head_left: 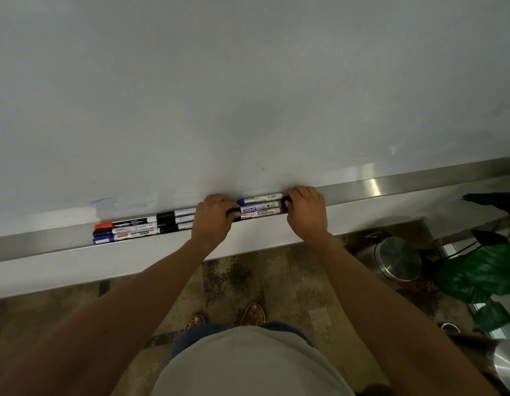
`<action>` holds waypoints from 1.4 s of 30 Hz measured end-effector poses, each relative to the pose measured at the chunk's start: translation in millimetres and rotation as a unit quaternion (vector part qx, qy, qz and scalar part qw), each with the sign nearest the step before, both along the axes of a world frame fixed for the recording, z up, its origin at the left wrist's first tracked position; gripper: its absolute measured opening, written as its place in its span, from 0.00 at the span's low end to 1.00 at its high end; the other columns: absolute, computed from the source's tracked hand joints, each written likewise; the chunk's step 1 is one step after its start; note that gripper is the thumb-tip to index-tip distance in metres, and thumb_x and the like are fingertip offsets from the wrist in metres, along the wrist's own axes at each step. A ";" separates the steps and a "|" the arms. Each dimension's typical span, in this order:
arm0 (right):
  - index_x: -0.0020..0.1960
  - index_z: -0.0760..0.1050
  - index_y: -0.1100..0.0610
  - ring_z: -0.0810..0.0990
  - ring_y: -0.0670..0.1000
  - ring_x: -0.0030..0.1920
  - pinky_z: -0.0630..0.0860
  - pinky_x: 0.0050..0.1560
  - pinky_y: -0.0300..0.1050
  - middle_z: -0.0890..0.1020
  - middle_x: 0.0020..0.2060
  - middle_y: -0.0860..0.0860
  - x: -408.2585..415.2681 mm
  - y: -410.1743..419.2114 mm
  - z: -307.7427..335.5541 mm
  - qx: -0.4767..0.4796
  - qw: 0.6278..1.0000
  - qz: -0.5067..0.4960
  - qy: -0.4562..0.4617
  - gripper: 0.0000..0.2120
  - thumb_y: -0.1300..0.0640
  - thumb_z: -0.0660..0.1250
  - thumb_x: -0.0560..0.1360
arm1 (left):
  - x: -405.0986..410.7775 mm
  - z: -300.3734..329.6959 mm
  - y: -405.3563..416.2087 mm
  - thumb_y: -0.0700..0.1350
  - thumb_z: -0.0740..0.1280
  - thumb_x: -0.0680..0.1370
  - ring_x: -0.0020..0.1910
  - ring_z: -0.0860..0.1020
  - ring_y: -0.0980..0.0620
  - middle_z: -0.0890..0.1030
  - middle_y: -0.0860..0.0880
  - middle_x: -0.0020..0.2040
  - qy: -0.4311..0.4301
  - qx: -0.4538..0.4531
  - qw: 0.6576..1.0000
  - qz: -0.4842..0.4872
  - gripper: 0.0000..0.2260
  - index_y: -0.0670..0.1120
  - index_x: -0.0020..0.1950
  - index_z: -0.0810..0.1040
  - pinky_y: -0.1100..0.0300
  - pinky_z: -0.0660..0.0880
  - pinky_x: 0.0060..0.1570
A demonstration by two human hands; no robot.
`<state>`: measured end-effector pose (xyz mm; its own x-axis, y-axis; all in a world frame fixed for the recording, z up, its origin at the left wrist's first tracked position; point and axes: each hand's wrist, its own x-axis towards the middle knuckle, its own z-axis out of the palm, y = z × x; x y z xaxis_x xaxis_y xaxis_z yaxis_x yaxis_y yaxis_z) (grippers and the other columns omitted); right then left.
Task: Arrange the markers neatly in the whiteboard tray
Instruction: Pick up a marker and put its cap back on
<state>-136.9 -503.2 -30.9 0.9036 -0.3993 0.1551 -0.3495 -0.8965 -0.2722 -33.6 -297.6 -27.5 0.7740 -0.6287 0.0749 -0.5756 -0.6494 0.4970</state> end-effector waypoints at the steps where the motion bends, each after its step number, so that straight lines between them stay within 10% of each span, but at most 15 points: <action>1: 0.54 0.78 0.59 0.74 0.58 0.56 0.68 0.57 0.54 0.81 0.52 0.55 0.5 -3.1 -0.3 0.000 1.000 0.005 0.017 0.09 0.61 0.65 0.75 | -0.7 0.0 -0.5 0.45 0.69 0.75 0.51 0.75 0.44 0.81 0.46 0.47 -0.004 0.002 1.000 0.004 0.07 0.46 0.51 0.83 0.51 0.71 0.47; 17: 0.51 0.79 0.59 0.76 0.59 0.51 0.70 0.52 0.53 0.81 0.47 0.56 1.9 -3.4 2.2 -0.011 0.999 0.046 -0.014 0.06 0.59 0.67 0.75 | -4.6 -1.7 -5.2 0.46 0.70 0.75 0.50 0.75 0.42 0.79 0.44 0.49 -0.026 -0.013 0.998 -0.057 0.10 0.43 0.54 0.80 0.49 0.72 0.49; 23: 0.53 0.80 0.58 0.76 0.57 0.47 0.70 0.49 0.51 0.83 0.44 0.56 10.9 30.7 8.8 0.061 0.986 0.146 -0.053 0.08 0.58 0.67 0.76 | -5.1 4.7 -9.1 0.43 0.68 0.76 0.55 0.75 0.45 0.76 0.43 0.58 0.008 -0.103 0.988 -0.114 0.17 0.43 0.64 0.75 0.53 0.73 0.55; 36: 0.53 0.82 0.57 0.81 0.54 0.43 0.77 0.48 0.50 0.86 0.43 0.54 19.0 49.5 13.0 0.214 0.956 0.193 -0.050 0.10 0.53 0.68 0.75 | -1.9 4.4 9.7 0.43 0.68 0.76 0.46 0.77 0.46 0.82 0.44 0.47 0.027 -0.092 0.988 -0.119 0.08 0.43 0.54 0.79 0.56 0.72 0.45; 42: 0.51 0.80 0.58 0.79 0.56 0.47 0.74 0.49 0.52 0.84 0.46 0.55 6.8 39.0 0.4 0.068 0.991 0.115 -0.019 0.13 0.48 0.71 0.73 | 0.9 0.1 20.6 0.43 0.70 0.75 0.41 0.77 0.48 0.82 0.46 0.43 0.063 -0.085 0.994 -0.033 0.07 0.45 0.52 0.78 0.55 0.74 0.41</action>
<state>-130.1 -464.1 -30.5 0.9676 -0.2031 0.1498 -0.1276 -0.9057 -0.4042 -32.7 -277.1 -27.4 0.7416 -0.6650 0.0885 -0.5399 -0.5133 0.6671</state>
